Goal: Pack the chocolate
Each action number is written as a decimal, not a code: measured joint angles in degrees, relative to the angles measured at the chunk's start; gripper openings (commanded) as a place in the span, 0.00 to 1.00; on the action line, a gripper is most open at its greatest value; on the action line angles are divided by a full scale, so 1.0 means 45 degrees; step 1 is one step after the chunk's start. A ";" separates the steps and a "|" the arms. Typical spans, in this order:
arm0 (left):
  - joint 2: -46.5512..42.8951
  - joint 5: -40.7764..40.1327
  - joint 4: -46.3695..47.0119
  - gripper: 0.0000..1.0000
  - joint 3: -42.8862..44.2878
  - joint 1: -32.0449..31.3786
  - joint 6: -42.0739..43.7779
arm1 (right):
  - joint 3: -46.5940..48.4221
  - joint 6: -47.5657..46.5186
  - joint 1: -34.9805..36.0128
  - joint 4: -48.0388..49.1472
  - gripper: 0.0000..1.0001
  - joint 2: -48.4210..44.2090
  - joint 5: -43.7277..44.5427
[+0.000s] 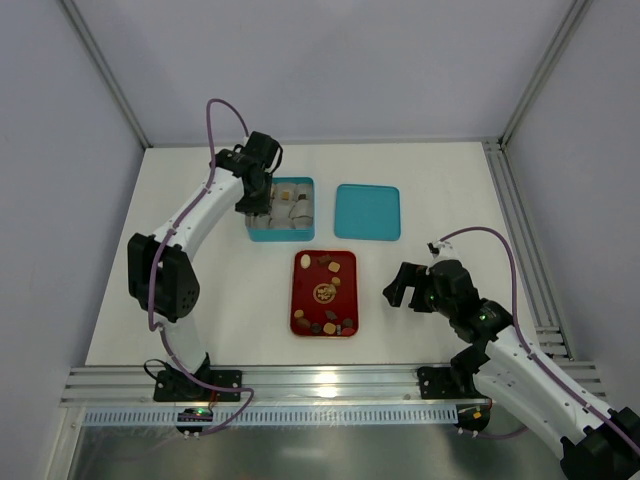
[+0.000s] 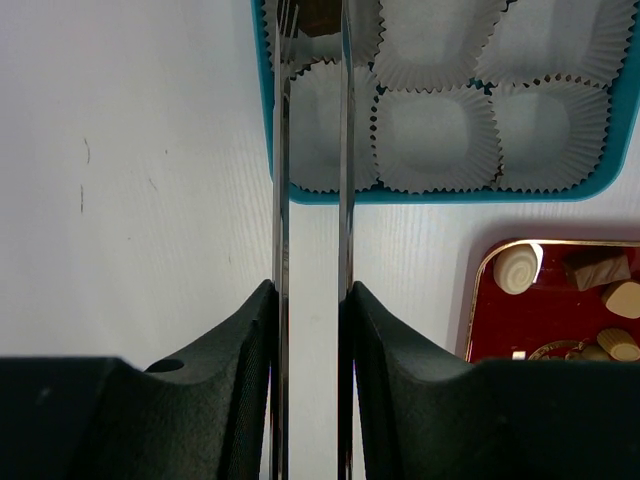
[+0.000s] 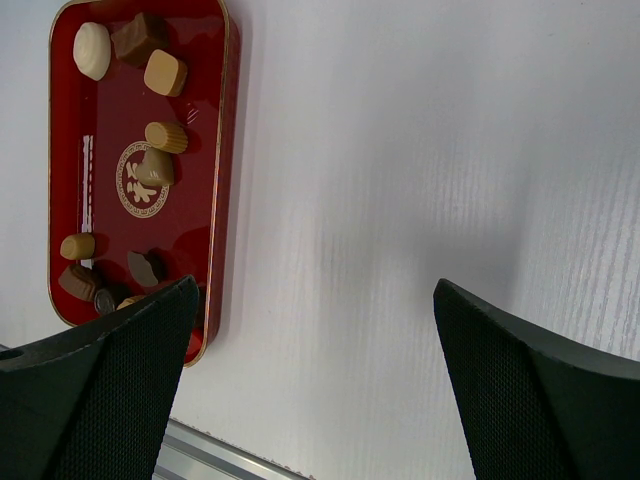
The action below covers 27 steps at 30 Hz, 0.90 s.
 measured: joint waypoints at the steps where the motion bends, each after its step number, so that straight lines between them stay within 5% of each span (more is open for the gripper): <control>1: 0.0000 -0.0019 0.0000 0.35 0.0000 0.0000 0.0044 | 0.0000 -0.0005 0.0000 0.0000 1.00 -0.0010 0.0000; 27: -0.0437 0.0515 -0.0136 0.40 0.0005 -0.0165 0.0126 | 0.0000 0.0000 0.0000 0.0005 1.00 -0.0019 0.0000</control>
